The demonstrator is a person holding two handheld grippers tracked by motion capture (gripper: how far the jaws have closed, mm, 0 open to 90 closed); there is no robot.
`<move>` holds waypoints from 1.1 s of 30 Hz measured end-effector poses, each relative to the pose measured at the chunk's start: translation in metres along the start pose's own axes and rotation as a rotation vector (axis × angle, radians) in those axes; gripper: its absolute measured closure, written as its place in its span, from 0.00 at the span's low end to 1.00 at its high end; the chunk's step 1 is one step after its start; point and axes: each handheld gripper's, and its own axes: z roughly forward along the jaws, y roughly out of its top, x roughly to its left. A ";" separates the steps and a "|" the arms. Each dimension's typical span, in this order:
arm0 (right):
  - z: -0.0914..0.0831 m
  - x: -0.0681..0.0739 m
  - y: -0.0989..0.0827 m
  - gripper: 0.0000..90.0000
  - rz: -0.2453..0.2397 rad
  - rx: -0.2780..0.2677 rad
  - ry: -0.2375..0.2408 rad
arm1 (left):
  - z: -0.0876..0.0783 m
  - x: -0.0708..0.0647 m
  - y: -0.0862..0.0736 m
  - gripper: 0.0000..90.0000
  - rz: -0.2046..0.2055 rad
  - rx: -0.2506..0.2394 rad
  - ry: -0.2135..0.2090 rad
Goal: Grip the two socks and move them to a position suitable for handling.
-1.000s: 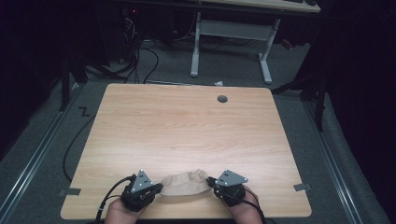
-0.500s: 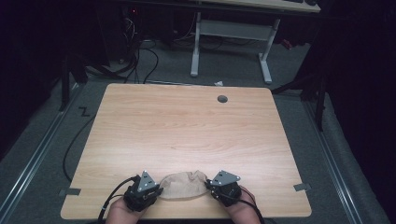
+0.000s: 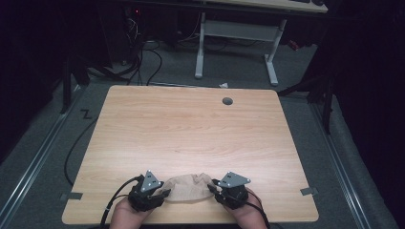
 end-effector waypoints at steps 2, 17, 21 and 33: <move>-0.001 0.000 0.000 0.76 0.000 -0.010 -0.001 | -0.001 0.000 0.001 0.64 -0.005 -0.013 -0.004; -0.009 -0.010 0.004 0.71 0.040 -0.073 -0.025 | -0.004 0.014 0.004 0.54 -0.063 -0.079 -0.001; -0.011 -0.018 0.002 0.66 0.056 -0.089 -0.050 | -0.004 0.027 0.005 0.53 -0.064 -0.088 0.014; -0.029 -0.096 -0.025 0.58 0.195 -0.124 -0.314 | -0.023 0.092 -0.004 0.54 -0.118 -0.128 0.144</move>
